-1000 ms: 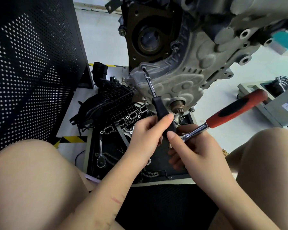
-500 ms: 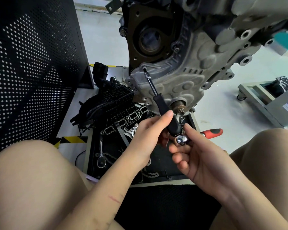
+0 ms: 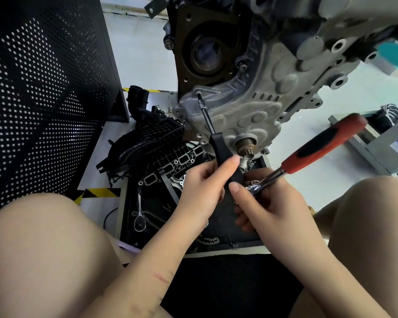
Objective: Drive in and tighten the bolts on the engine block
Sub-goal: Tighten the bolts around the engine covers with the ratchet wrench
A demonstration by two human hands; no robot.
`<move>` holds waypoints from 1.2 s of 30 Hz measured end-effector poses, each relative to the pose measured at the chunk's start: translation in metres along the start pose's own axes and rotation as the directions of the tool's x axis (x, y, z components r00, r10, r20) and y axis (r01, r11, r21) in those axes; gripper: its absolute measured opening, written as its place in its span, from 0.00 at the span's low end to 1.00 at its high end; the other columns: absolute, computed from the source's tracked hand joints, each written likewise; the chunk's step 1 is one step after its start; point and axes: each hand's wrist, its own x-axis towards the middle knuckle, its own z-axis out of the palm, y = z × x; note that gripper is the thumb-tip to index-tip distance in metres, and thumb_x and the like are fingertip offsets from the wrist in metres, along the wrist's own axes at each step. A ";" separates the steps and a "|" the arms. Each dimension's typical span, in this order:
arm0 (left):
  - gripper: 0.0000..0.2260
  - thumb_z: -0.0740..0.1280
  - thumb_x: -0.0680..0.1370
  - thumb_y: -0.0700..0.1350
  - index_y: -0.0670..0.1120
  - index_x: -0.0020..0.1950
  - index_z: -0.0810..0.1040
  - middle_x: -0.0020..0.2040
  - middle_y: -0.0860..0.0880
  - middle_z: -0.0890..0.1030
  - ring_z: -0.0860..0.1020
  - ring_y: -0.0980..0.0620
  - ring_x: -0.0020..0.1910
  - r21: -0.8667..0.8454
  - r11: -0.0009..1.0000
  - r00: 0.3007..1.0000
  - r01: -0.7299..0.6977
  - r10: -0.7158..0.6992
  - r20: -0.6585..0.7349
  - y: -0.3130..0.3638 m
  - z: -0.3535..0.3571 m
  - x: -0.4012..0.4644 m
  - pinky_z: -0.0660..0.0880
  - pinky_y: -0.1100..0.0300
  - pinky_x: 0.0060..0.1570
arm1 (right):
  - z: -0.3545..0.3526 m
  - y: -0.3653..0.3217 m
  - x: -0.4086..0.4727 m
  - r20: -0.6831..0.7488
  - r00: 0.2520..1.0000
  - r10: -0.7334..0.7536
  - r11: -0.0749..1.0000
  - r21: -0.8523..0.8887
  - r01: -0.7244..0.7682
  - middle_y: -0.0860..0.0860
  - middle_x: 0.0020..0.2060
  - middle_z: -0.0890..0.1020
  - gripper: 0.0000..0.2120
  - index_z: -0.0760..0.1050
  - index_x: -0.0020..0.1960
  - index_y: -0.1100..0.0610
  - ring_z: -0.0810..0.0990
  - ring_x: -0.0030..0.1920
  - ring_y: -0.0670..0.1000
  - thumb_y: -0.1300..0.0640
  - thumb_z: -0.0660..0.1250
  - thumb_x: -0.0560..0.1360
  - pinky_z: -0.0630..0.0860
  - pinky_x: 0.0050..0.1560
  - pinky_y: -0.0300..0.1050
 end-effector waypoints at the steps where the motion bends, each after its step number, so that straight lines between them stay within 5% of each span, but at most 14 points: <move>1: 0.26 0.70 0.64 0.58 0.33 0.39 0.75 0.31 0.43 0.72 0.70 0.49 0.31 -0.017 1.000 1.000 0.002 -0.002 -0.002 0.000 0.000 0.000 0.65 0.58 0.33 | 0.000 0.000 0.000 0.001 1.000 -0.009 1.000 -0.027 0.009 0.44 0.31 0.81 0.05 0.71 0.39 0.46 0.79 0.27 0.47 0.46 0.65 0.68 0.76 0.31 0.42; 5: 0.23 0.68 0.67 0.59 0.37 0.34 0.77 0.31 0.44 0.74 0.73 0.51 0.30 0.021 0.999 1.000 -0.029 0.029 0.012 0.001 -0.001 -0.003 0.68 0.60 0.32 | 0.001 -0.002 0.002 0.056 0.989 0.135 0.966 0.213 -0.144 0.51 0.26 0.80 0.06 0.74 0.42 0.55 0.78 0.23 0.49 0.53 0.66 0.72 0.74 0.23 0.38; 9: 0.19 0.66 0.64 0.65 0.49 0.31 0.81 0.32 0.50 0.79 0.76 0.54 0.32 0.003 0.998 0.994 0.055 -0.055 0.098 0.005 -0.002 -0.003 0.71 0.66 0.32 | -0.004 -0.002 0.003 0.227 0.927 0.299 0.774 0.511 -0.375 0.57 0.26 0.79 0.18 0.74 0.41 0.65 0.77 0.23 0.51 0.49 0.65 0.66 0.73 0.21 0.38; 13: 0.19 0.66 0.60 0.61 0.45 0.33 0.78 0.29 0.49 0.76 0.72 0.54 0.26 -0.090 0.992 0.986 0.093 -0.079 0.148 0.009 -0.002 -0.002 0.69 0.65 0.30 | -0.006 -0.003 0.006 0.360 0.851 0.382 0.563 0.640 -0.523 0.58 0.25 0.79 0.17 0.80 0.31 0.63 0.77 0.21 0.49 0.48 0.65 0.63 0.72 0.20 0.34; 17: 0.13 0.66 0.62 0.57 0.47 0.27 0.76 0.22 0.54 0.72 0.68 0.58 0.21 -0.099 0.992 0.988 0.077 -0.063 0.140 0.010 -0.001 -0.002 0.66 0.69 0.23 | -0.007 -0.002 0.008 0.429 0.808 0.405 0.497 0.638 -0.588 0.56 0.25 0.79 0.17 0.81 0.25 0.59 0.77 0.20 0.46 0.47 0.64 0.63 0.72 0.19 0.33; 22: 0.15 0.66 0.74 0.50 0.47 0.28 0.75 0.22 0.55 0.70 0.67 0.59 0.21 -0.005 1.000 0.999 -0.003 0.003 0.045 0.005 -0.001 -0.002 0.64 0.69 0.24 | -0.001 -0.003 0.005 0.349 0.849 0.398 0.585 0.616 -0.527 0.58 0.25 0.79 0.16 0.79 0.27 0.60 0.77 0.21 0.49 0.49 0.65 0.64 0.72 0.20 0.35; 29: 0.19 0.67 0.74 0.52 0.51 0.23 0.72 0.20 0.56 0.66 0.66 0.57 0.22 0.131 0.989 0.997 -0.074 0.078 -0.028 0.002 0.000 -0.001 0.63 0.67 0.24 | 0.001 0.002 0.002 0.111 0.961 0.253 0.890 0.363 -0.276 0.54 0.24 0.79 0.11 0.73 0.39 0.63 0.78 0.23 0.51 0.54 0.65 0.73 0.74 0.23 0.39; 36: 0.22 0.67 0.73 0.54 0.50 0.20 0.69 0.19 0.56 0.65 0.65 0.58 0.21 0.160 0.982 0.994 -0.101 0.108 -0.033 0.004 0.000 -0.003 0.63 0.68 0.24 | 0.001 -0.001 0.001 0.017 0.994 0.111 0.987 0.118 -0.112 0.54 0.28 0.80 0.07 0.74 0.40 0.55 0.79 0.24 0.51 0.52 0.66 0.72 0.77 0.26 0.44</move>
